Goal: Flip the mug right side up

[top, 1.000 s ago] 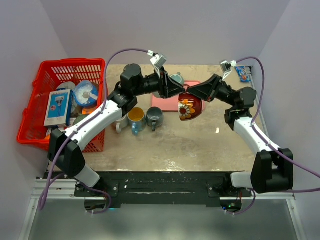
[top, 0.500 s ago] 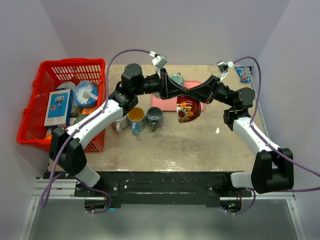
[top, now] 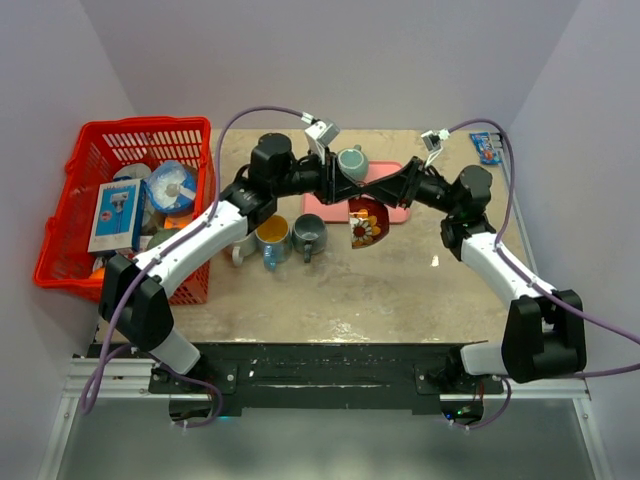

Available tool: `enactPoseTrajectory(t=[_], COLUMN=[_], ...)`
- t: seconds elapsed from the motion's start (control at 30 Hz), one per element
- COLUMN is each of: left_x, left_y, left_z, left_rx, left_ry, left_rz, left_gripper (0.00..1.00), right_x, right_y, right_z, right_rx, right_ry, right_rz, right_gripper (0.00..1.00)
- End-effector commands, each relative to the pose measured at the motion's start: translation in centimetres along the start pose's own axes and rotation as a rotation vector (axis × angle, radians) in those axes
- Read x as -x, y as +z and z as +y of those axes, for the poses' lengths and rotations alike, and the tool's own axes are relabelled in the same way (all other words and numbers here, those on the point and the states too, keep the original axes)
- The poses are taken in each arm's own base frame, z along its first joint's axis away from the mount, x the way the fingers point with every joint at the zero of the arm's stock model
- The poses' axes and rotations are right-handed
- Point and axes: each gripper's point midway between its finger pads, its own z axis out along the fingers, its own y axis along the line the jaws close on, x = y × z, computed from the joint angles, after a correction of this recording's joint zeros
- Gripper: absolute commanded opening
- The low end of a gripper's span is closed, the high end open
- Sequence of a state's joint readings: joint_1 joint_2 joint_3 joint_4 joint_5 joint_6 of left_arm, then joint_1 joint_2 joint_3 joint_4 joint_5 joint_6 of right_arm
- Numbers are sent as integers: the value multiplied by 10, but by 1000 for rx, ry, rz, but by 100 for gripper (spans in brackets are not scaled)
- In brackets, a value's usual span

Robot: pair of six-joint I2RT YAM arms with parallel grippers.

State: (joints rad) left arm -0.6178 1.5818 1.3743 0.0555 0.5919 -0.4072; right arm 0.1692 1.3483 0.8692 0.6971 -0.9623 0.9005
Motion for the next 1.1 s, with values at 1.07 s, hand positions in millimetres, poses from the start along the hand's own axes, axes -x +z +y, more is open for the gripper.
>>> enactPoseTrajectory(t=[1.07], left_x=[-103], left_y=[48], left_z=[-26], left_rx=[63], left_ry=[861], left_rz=[438], left_gripper=[0], right_x=[-11], right_y=[-169], right_z=[-136], right_rx=[-1378], right_ry=[188], right_rz=[-281], right_gripper=[80])
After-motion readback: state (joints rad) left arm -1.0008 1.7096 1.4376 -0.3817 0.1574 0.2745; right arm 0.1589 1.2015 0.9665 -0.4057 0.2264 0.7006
